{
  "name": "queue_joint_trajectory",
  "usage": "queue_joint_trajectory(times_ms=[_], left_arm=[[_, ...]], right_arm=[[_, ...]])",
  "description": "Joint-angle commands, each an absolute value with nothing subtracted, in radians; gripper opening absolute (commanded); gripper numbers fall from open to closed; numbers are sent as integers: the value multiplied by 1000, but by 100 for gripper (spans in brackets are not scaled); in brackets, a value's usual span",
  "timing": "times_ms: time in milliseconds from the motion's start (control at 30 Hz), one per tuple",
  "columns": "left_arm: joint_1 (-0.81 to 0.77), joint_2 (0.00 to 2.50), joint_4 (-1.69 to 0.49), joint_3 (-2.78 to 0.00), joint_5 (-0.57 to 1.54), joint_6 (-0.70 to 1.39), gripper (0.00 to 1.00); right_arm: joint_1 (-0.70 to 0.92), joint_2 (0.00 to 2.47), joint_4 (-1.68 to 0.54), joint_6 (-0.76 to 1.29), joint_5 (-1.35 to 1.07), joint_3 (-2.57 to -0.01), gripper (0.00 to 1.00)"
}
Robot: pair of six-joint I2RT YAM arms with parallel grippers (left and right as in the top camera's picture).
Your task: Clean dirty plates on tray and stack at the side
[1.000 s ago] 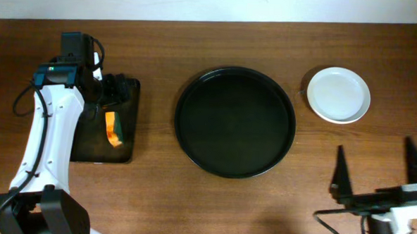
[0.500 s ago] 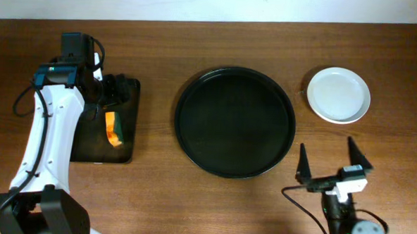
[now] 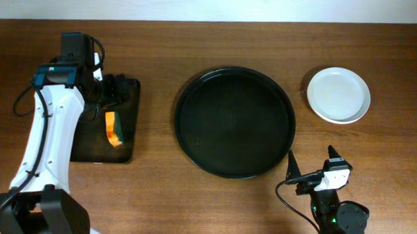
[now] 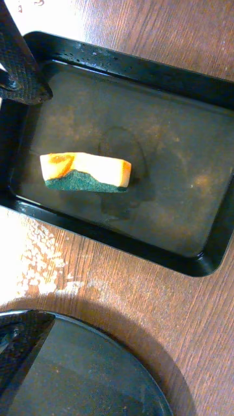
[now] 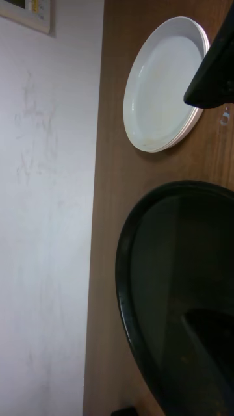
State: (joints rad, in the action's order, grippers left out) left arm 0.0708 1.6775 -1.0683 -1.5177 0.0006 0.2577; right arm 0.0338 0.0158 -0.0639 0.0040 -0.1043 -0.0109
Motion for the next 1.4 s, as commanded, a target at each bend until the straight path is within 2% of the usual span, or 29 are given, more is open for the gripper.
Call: queue_joint_trajectory(times_ms=[0,633,833,967,1200,1300,1367], left_arm=[[70,1684,-1069,-1514,4,260,99],[72,1633,-1070,-1510,4,260,99],[73,1322,-1070,-1478,-60,260,100],[72,1056,-1070,-1347,-114,259,99],[72,495,-1030,-833,-147,260,99],[72,349,-953,-673,-130,260,99],[72,263,-814,-557,-101,260,99]], right_arm=[[39,15,-71,17,-96,-6,99],[39,15,-71,17,-96,-6,99],[39,15,-71,17,-96,-6,99],[39,15,-71,16,-96,-6,99],[39,15,-71,17,-96,-6,99],[39,15,-71,17,-96,-6,99],[39,15,-71,17,-96,-6,99]])
